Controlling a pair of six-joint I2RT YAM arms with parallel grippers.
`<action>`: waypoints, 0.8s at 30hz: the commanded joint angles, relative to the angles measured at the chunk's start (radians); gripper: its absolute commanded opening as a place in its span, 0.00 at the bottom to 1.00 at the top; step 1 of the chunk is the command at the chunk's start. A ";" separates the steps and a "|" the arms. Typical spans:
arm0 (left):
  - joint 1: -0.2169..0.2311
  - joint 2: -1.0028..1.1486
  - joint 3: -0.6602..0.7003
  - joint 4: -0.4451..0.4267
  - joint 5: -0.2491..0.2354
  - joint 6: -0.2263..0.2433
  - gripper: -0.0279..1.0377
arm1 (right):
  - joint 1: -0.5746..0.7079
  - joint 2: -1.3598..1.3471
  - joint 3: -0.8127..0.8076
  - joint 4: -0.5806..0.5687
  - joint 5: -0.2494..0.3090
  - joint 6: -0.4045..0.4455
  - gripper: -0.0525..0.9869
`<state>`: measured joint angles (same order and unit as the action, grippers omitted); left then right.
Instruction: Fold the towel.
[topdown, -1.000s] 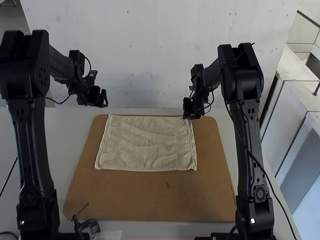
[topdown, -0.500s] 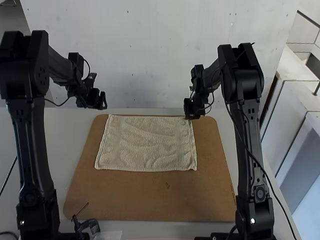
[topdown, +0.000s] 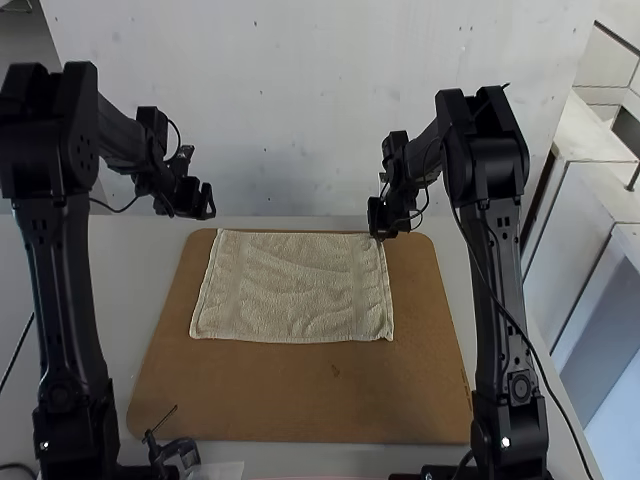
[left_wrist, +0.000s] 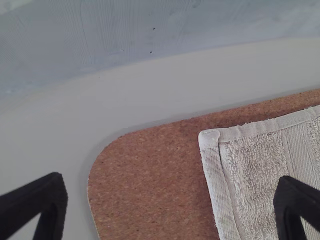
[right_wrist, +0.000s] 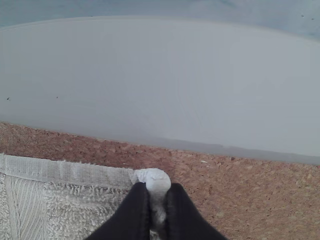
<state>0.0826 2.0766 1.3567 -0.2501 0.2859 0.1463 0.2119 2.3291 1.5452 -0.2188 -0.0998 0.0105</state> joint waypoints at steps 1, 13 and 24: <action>-0.020 0.010 -0.010 0.005 0.016 0.010 0.88 | 0.004 0.010 -0.031 -0.002 -0.006 -0.004 0.07; -0.090 0.097 0.009 0.018 -0.067 -0.001 0.88 | 0.015 0.006 -0.042 0.012 -0.006 -0.003 0.07; -0.118 0.126 0.039 0.029 -0.116 -0.051 0.86 | 0.017 -0.002 -0.059 0.029 -0.006 -0.003 0.07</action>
<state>-0.0204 2.1983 1.3594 -0.2283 0.1852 0.1150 0.2119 2.3203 1.5188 -0.1848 -0.0998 0.0105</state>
